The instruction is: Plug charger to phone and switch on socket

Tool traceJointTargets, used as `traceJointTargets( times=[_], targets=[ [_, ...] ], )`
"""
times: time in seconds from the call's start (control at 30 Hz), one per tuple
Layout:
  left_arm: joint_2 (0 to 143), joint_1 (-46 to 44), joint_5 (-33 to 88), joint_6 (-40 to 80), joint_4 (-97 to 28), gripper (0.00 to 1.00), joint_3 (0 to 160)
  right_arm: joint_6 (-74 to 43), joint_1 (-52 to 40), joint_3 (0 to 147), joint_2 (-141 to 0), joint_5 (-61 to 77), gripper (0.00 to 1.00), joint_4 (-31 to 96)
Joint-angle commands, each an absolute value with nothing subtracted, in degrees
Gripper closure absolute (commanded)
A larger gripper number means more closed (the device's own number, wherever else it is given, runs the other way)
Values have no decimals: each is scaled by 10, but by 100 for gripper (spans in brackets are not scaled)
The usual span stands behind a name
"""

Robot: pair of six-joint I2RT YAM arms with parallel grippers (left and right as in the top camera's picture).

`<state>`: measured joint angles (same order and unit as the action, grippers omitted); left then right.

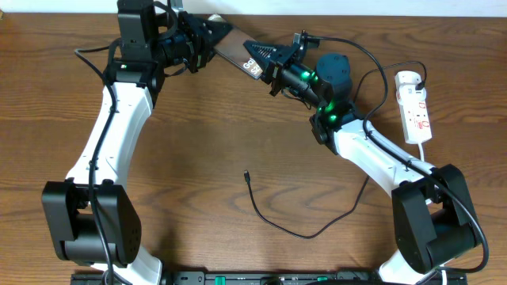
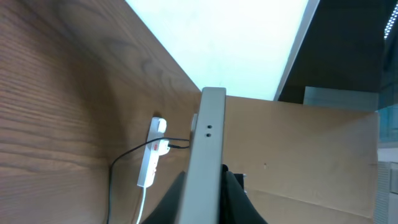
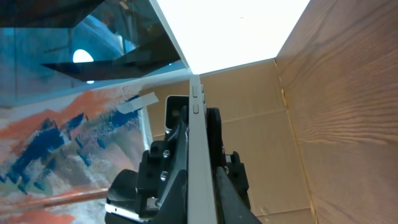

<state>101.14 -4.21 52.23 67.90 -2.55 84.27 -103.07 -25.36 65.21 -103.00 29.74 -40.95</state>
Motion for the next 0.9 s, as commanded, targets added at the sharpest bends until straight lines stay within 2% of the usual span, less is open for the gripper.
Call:
traceJointTargets(
  times=[0.0, 0.23, 0.33, 0.5, 0.73, 0.87],
  targets=[
    [1001, -56, 550, 670, -10, 92, 852, -1000, -286, 651, -1028, 368, 99, -396],
    [1001, -56, 548, 670, -10, 93, 852, -1000, -286, 651, -1028, 364, 98, -396],
    [1001, -56, 548, 670, -10, 93, 852, -981, -286, 651, -1028, 355, 85, -396],
    [1001, -55, 548, 669, -10, 92, 852, -945, -277, 651, -1028, 334, 45, -396],
    [1001, -54, 548, 639, -52, 93, 852, -863, -235, 651, -1028, 329, 21, -392],
    [1001, -54, 548, 609, -87, 93, 852, -786, -200, 651, -1028, 335, 12, -382]
  ],
)
